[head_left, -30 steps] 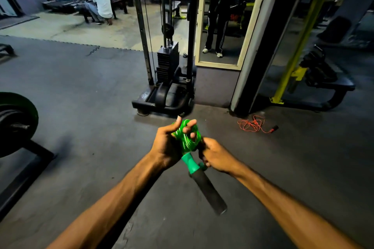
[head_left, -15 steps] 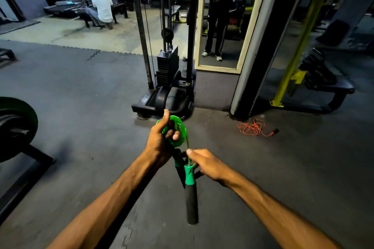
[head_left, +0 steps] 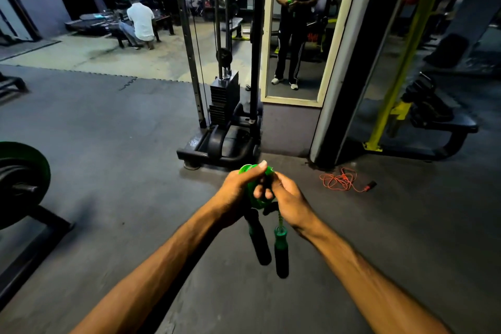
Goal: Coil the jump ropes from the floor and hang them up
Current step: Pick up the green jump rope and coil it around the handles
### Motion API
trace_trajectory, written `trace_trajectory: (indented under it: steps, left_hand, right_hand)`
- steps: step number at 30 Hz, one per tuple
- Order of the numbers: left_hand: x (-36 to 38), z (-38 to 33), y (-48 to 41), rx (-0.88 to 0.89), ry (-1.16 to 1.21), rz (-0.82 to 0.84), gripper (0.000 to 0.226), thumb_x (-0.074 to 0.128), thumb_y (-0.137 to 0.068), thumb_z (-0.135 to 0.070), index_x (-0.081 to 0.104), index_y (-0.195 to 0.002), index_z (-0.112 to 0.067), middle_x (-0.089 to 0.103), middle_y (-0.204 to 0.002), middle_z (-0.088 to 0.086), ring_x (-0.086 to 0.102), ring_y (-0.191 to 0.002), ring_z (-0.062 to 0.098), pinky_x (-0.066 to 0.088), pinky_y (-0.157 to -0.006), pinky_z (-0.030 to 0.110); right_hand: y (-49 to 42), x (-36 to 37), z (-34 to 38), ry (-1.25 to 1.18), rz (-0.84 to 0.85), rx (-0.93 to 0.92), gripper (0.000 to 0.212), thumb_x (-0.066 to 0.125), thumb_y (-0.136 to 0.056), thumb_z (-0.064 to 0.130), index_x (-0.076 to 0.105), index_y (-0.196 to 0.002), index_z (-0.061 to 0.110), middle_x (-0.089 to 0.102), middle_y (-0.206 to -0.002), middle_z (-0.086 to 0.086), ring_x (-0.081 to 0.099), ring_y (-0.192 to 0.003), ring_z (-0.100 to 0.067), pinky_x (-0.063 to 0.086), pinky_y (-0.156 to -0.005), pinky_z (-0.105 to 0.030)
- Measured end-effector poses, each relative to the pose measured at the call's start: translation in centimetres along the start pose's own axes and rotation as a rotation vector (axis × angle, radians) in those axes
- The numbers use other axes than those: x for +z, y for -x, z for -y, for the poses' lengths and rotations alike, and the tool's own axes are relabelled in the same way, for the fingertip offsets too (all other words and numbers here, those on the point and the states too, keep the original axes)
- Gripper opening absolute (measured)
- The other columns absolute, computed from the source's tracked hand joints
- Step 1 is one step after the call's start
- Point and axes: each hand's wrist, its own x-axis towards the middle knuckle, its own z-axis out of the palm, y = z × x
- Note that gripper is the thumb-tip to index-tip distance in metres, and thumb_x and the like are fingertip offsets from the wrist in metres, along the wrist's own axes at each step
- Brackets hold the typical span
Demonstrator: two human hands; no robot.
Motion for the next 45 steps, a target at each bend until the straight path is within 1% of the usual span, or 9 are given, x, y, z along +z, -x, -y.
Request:
trace_trajectory:
  steps: [3, 8, 13, 19, 24, 29, 36, 42, 45]
  left_hand:
    - [1.7, -0.5, -1.5, 0.04, -0.003, -0.066, 0.03, 0.069, -0.088, -0.03, 0.066, -0.086, 0.0, 0.057, -0.066, 0.014, 0.057, -0.061, 0.023, 0.05, -0.062, 0.029]
    - [3.3, -0.7, -4.4, -0.029, 0.032, -0.069, 0.029, 0.073, -0.083, -0.031, 0.068, -0.085, -0.003, 0.055, -0.064, 0.01, 0.058, -0.059, 0.017, 0.05, -0.059, 0.027]
    - [3.4, -1.0, -6.6, -0.129, 0.079, 0.058, 0.038, 0.061, -0.088, -0.034, 0.06, -0.057, -0.012, 0.041, -0.05, 0.004, 0.054, -0.055, 0.015, 0.046, -0.066, 0.025]
    - [4.3, -1.9, -10.6, -0.047, 0.052, 0.063, 0.027, 0.068, -0.087, -0.022, 0.067, -0.101, 0.001, 0.059, -0.086, 0.019, 0.059, -0.061, 0.015, 0.052, -0.061, 0.022]
    - [3.6, -3.7, -16.4, 0.073, -0.042, -0.074, 0.042, 0.078, -0.075, -0.024, 0.069, -0.101, 0.008, 0.061, -0.092, 0.024, 0.058, -0.078, 0.028, 0.052, -0.07, 0.033]
    - [0.5, -7.2, -23.4, 0.228, -0.172, -0.06, 0.029, 0.067, -0.091, -0.024, 0.071, -0.105, 0.0, 0.071, -0.088, 0.013, 0.067, -0.083, 0.024, 0.056, -0.08, 0.038]
    - [-4.5, -16.0, -35.2, 0.408, -0.628, 0.014, 0.024, 0.058, -0.097, -0.034, 0.055, -0.095, -0.01, 0.051, -0.073, -0.009, 0.048, -0.055, -0.007, 0.039, -0.055, 0.01]
    - [-7.9, -24.3, -45.0, 0.534, -0.878, 0.081, 0.035, 0.062, -0.092, -0.042, 0.06, -0.103, -0.009, 0.059, -0.076, -0.008, 0.053, -0.064, 0.003, 0.042, -0.06, 0.021]
    - [-8.4, -28.2, -50.1, 0.558, -0.854, 0.103, 0.049, 0.065, -0.083, -0.047, 0.061, -0.118, -0.012, 0.072, -0.1, 0.0, 0.068, -0.09, 0.012, 0.056, -0.08, 0.033]
  right_hand:
    - [-1.4, -1.2, 0.1, -0.016, -0.11, 0.076, 0.028, 0.036, -0.104, 0.027, 0.061, -0.096, 0.022, 0.063, -0.071, 0.012, 0.055, -0.07, -0.01, 0.042, -0.058, -0.023]
    - [-2.5, -3.8, 0.6, -0.116, -0.092, 0.181, 0.028, 0.039, -0.101, 0.028, 0.062, -0.088, 0.018, 0.066, -0.079, 0.003, 0.059, -0.079, -0.018, 0.043, -0.064, -0.03]
    - [-3.6, -7.1, 0.6, -0.155, 0.049, 0.191, 0.041, 0.046, -0.097, 0.046, 0.065, -0.104, 0.01, 0.061, -0.092, -0.009, 0.057, -0.085, -0.022, 0.042, -0.076, -0.04]
    - [-7.5, -9.7, 0.6, -0.185, 0.044, 0.174, 0.027, 0.038, -0.101, 0.016, 0.064, -0.105, 0.018, 0.063, -0.073, 0.007, 0.051, -0.07, -0.009, 0.039, -0.058, -0.022]
    - [-13.7, -10.8, 1.0, -0.25, -0.016, 0.166, 0.028, 0.039, -0.102, 0.015, 0.064, -0.113, 0.009, 0.063, -0.101, -0.016, 0.057, -0.098, -0.026, 0.048, -0.096, -0.048]
    - [-22.1, -11.5, 2.2, -0.21, -0.055, 0.116, 0.026, 0.037, -0.103, 0.023, 0.061, -0.112, 0.017, 0.068, -0.113, -0.011, 0.065, -0.106, -0.023, 0.053, -0.091, -0.037]
    - [-34.7, -12.0, 5.2, -0.088, -0.193, -0.013, 0.022, 0.042, -0.102, 0.025, 0.063, -0.107, 0.022, 0.07, -0.107, -0.004, 0.064, -0.106, -0.02, 0.05, -0.095, -0.038]
    - [-45.5, -14.2, 8.5, 0.067, -0.233, -0.076, 0.026, 0.043, -0.102, 0.026, 0.059, -0.114, 0.009, 0.067, -0.099, -0.011, 0.062, -0.09, -0.019, 0.052, -0.083, -0.036]
    - [-51.2, -15.7, 10.6, 0.121, -0.25, -0.124, 0.025, 0.041, -0.103, 0.024, 0.056, -0.106, 0.004, 0.058, -0.085, -0.008, 0.055, -0.08, -0.02, 0.048, -0.074, -0.032]
